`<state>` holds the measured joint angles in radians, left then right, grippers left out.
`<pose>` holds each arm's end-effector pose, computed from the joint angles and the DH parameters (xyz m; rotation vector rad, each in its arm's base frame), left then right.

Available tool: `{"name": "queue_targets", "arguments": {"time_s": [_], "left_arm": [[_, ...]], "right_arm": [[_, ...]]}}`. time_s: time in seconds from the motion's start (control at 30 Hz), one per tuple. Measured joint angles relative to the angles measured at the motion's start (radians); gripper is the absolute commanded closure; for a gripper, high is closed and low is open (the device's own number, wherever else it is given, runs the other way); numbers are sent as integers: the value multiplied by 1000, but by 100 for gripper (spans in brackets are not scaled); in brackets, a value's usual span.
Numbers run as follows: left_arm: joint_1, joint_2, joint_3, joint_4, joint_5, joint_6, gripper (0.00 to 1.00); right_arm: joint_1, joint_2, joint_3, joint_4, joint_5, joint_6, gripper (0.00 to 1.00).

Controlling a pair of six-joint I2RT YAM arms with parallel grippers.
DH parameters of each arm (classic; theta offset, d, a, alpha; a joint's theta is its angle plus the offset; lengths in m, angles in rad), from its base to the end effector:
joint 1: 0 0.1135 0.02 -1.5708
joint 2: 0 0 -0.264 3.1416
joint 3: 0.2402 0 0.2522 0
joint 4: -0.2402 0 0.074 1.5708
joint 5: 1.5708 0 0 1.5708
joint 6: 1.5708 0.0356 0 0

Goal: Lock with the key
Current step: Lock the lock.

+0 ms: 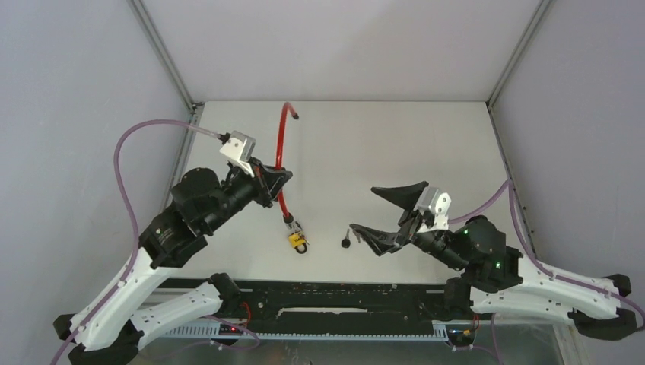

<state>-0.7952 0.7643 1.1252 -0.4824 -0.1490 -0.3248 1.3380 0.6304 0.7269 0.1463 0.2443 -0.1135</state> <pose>0.1059 -0.1004 0.4256 0.2934 1.7172 -0.7076 0.0430 0.1441 0.3785 -0.7494 1.1689 0.8696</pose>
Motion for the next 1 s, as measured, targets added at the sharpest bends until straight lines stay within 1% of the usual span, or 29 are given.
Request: {"name": "queue_targets", "arguments": {"time_s": [0.03, 0.13, 0.23, 0.37, 0.5, 0.6, 0.73, 0.9, 1.0], "left_arm": [[0, -6, 6, -7, 41, 32, 100], [0, -27, 13, -44, 231, 129, 100], [1, -45, 13, -75, 432, 208, 100], [1, -78, 13, -135, 682, 337, 100], [0, -87, 32, -232, 855, 465, 100], [-6, -84, 58, -309, 900, 557, 100], [-13, -76, 83, -403, 896, 648, 100], [-15, -39, 85, -463, 857, 685, 100], [-16, -18, 85, -476, 856, 697, 100]], "right_arm": [[-37, -13, -2, -13, -34, 31, 11], [-123, -18, -7, -63, -121, 104, 12], [-182, -29, -18, -128, -183, 135, 12], [-230, -59, -29, -208, -235, 130, 11], [-239, -117, -29, -264, -283, 84, 11], [-241, -177, -29, -290, -327, 43, 11], [-242, -234, -29, -304, -414, 8, 13], [-242, -243, -20, -335, -565, -11, 13], [-242, -229, -1, -363, -620, -21, 13]]}}
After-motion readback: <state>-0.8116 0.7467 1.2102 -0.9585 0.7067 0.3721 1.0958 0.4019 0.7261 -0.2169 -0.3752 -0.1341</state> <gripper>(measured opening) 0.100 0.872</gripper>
